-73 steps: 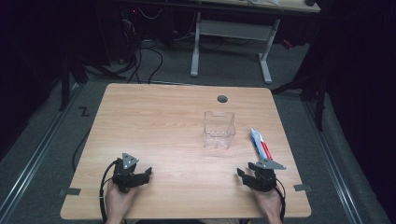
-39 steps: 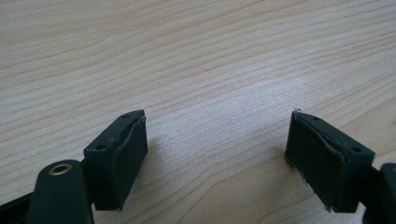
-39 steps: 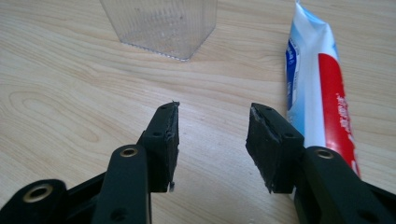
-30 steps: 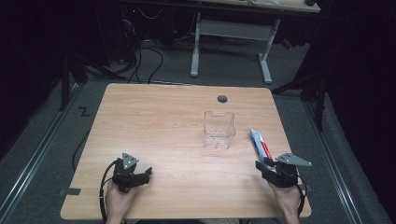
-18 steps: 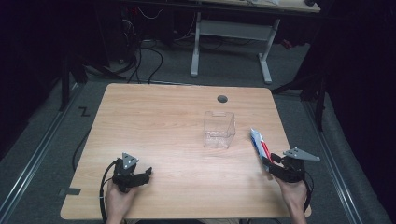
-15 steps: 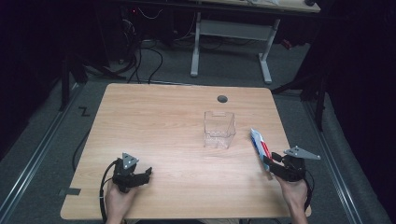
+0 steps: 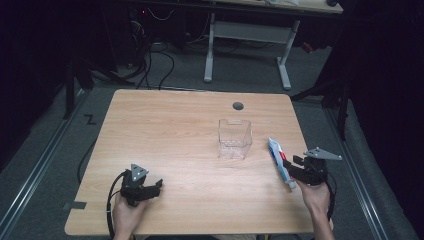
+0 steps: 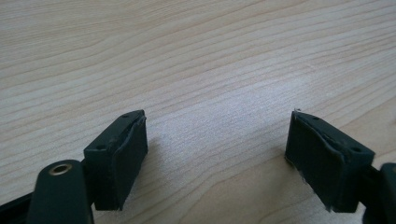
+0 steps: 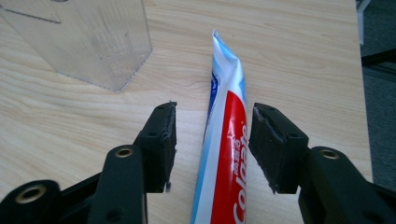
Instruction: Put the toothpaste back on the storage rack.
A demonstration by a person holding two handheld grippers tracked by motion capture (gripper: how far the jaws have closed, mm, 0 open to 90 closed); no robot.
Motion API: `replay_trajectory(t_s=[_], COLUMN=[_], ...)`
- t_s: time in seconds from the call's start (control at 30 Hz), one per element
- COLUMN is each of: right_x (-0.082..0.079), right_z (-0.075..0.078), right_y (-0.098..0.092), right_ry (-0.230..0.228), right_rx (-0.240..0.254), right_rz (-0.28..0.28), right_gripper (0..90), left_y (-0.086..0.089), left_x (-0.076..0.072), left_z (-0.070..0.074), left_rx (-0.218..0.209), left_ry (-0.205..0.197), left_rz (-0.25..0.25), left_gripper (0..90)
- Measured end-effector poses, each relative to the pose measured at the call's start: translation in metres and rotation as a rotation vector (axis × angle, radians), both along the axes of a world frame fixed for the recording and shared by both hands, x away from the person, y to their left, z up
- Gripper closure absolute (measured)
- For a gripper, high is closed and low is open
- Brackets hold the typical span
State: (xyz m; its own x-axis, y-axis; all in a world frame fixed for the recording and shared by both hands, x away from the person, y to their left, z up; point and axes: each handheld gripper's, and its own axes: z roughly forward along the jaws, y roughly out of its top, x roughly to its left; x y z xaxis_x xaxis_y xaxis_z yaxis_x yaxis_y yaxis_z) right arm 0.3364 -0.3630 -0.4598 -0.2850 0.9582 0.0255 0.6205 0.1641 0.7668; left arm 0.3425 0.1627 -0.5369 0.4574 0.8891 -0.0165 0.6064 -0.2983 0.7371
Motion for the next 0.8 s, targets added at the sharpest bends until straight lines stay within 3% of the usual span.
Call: replay_trajectory(t_s=[0.8], right_x=[0.045], right_z=[0.0], right_y=[0.008], right_ry=[0.084], right_rx=[-0.076], right_rz=[-0.023], right_gripper=[46.6], left_y=[0.0], left_x=[0.0], left_z=[0.0], left_rx=[0.0], left_ry=[-0.001], left_rz=[0.003], left_gripper=[21.2])
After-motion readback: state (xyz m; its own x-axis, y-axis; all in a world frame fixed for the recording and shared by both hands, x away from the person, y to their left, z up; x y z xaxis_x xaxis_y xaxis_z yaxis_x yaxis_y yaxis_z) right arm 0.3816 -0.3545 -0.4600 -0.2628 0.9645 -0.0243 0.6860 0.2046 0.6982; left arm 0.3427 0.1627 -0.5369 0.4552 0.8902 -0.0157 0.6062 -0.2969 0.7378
